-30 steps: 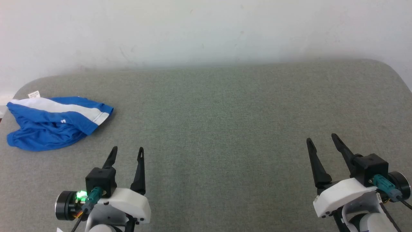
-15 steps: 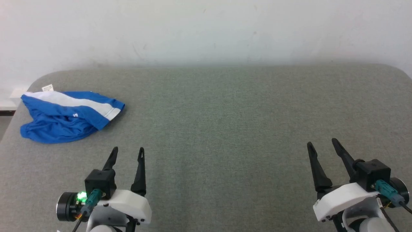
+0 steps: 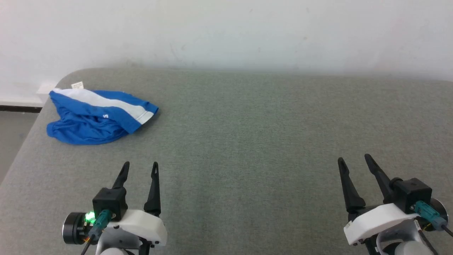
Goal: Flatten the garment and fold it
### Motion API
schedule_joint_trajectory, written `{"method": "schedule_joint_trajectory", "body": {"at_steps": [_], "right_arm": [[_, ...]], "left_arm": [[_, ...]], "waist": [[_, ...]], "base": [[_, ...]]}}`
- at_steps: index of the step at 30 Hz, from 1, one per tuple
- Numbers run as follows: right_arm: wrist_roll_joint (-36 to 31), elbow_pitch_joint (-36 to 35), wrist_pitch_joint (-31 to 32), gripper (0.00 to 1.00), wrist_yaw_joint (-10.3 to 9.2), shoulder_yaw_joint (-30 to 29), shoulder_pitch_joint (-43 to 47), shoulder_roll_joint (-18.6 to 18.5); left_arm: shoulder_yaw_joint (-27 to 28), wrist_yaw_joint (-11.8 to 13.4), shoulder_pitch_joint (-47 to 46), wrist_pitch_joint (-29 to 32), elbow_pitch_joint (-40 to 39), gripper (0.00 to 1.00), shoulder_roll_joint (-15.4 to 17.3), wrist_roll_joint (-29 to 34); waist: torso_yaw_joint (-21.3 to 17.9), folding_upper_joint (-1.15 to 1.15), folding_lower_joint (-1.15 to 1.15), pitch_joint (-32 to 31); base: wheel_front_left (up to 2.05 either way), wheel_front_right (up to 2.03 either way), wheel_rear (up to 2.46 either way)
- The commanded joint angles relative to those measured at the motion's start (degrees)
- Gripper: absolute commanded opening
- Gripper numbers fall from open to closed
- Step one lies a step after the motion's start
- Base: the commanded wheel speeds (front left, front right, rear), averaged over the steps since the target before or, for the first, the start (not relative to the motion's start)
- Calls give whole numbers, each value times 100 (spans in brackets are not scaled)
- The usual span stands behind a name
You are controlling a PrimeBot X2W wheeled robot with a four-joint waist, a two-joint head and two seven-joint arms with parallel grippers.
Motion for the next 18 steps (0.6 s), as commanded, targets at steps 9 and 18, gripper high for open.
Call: {"method": "schedule_joint_trajectory", "body": {"at_steps": [9, 18], "right_arm": [[135, 119, -161, 100, -5, 28, 121, 9], [167, 201, -257, 100, -6, 57, 141, 10]], "left_arm": [[3, 55, 23, -169, 93, 100, -15, -82], [21, 86, 49, -265, 151, 100, -17, -111]], "waist": [[364, 0, 0, -3], [569, 0, 0, -13]], "base": [[0, 0, 0], [0, 0, 0]]}}
